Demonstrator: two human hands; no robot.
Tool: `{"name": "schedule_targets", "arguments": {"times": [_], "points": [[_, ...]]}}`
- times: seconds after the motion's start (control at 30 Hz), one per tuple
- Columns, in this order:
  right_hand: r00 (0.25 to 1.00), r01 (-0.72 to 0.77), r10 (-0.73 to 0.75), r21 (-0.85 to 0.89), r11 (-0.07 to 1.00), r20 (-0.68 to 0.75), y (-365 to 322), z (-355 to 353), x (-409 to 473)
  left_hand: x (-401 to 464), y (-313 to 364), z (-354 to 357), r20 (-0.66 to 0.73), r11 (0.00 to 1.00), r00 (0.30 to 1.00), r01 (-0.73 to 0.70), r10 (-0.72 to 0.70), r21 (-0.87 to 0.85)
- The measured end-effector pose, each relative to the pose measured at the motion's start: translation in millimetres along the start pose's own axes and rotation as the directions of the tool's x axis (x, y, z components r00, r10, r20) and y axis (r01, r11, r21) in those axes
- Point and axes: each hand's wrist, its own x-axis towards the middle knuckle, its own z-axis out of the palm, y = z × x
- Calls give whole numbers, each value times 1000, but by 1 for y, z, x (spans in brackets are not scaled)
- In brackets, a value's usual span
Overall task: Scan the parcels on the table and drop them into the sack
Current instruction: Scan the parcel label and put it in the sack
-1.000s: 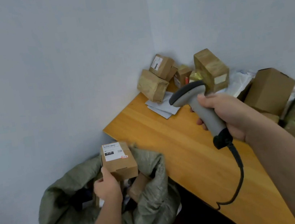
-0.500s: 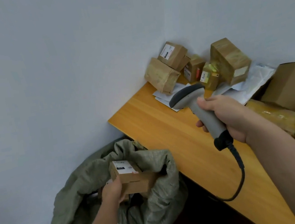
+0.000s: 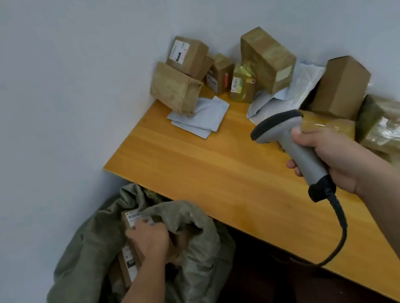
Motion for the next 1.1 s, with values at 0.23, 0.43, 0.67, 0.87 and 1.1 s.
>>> {"name": "schedule_targets", "arguments": {"times": [0.23,0.43,0.67,0.87,1.1], "points": [[983,-20,43,130,991,-178,9,-65,-1,-49,111,50,121,871,864,-491,489,-18],[964,35,39,270,962,-263,18,-135,-5,-108,171,97,259,685,659,-728,706,-19],[934,85,53,365,927,-352,40,-242,-9,-187,224,175,542,466,458,-875,704,134],[906,93,98,419,903,-412,65,-325,-1,-265,249,256,652,243,268,-961,709,130],[914,31,165,470,882,-371,93,-389,13,-326,281,338,648,-189,123,-901,751,390]]}}
